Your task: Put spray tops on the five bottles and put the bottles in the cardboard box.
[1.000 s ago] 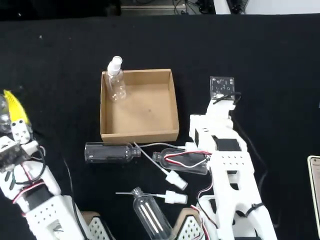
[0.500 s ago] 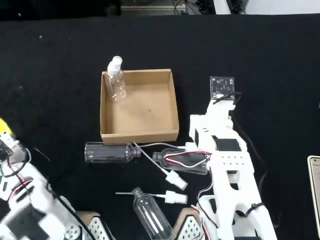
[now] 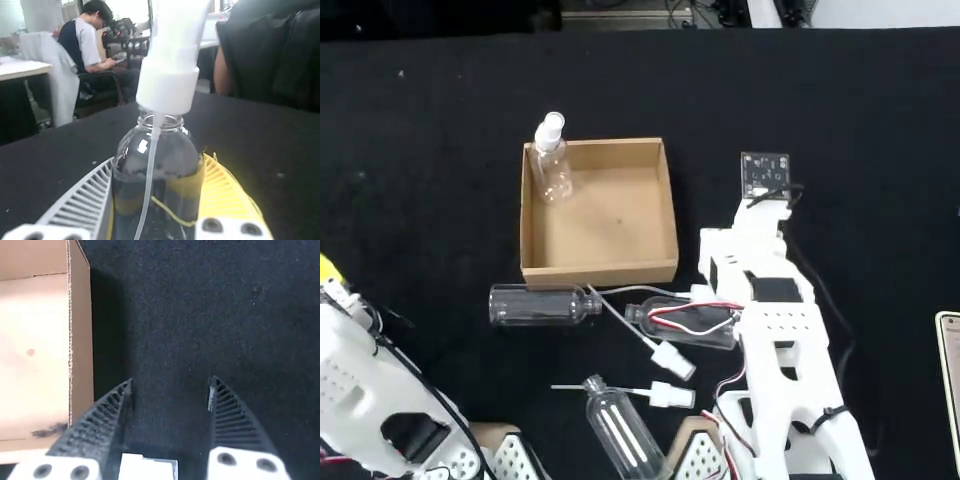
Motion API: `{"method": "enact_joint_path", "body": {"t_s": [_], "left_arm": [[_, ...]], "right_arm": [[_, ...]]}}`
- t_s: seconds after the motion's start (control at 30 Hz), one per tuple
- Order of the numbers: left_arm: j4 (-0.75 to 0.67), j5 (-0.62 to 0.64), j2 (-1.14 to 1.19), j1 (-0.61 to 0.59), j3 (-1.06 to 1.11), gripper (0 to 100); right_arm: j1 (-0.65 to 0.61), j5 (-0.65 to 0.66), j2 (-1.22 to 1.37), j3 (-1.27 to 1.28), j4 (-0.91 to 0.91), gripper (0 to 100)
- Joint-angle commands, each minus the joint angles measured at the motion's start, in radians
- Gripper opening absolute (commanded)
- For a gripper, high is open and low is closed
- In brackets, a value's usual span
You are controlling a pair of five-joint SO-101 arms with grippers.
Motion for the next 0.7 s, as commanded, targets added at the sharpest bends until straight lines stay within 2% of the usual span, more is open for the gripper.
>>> {"method": "enact_joint_path", "body": {"t_s": [0.0,0.47,0.67], "left_arm": [[-0.038,0.000,0.031,-0.033,-0.074,3],[-0.034,0.000,0.051,-0.077,-0.105,3],[-0.034,0.000,0.147,-0.090,-0.128,3]], "right_arm": [[0.018,-0.003,-0.051,-0.002,-0.023,20.8],[0.020,-0.003,-0.051,-0.002,-0.023,20.8],[0.020,-0.003,-0.051,-0.002,-0.023,20.8]]}}
